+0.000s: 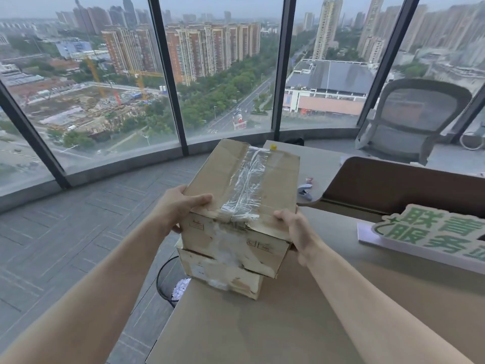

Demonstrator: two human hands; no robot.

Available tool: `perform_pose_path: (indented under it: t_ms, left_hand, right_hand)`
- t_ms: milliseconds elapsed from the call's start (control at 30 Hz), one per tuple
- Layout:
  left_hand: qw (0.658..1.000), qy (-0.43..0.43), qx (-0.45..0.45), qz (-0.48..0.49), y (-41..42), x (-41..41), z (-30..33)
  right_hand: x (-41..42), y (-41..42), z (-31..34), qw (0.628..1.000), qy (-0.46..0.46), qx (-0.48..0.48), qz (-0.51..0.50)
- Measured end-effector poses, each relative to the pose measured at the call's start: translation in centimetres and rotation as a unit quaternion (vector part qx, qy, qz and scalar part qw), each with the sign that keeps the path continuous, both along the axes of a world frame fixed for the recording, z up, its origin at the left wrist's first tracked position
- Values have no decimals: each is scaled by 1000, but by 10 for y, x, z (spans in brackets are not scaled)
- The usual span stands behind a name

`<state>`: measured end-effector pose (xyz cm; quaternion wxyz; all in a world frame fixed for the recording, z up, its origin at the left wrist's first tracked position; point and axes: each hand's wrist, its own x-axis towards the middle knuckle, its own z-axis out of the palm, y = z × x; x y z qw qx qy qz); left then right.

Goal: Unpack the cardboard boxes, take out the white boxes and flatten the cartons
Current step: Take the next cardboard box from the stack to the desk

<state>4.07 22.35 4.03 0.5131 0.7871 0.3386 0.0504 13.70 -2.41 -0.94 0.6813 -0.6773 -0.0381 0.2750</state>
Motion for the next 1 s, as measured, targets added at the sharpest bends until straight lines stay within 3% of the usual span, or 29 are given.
perform_pose_path:
  t_ms: [267,533,767,1000]
  left_hand:
    - [998,-52,-24,-29,-111,-7,0]
    - [994,-75,-67,-35,-301,-8,-29]
    - [996,-45,-51,-51,-463,-17,-84]
    - [995,9,-46,-85,-550,-18,-131]
  right_hand:
    - [-13,-114,17,997,-61,-11,-43]
    - [-28,-307,20,995,-83,-32,-56]
    - [-46,-473,-15,993,-50,-71,-73]
    - [-59,-564,-60,989,-9,-112,-94]
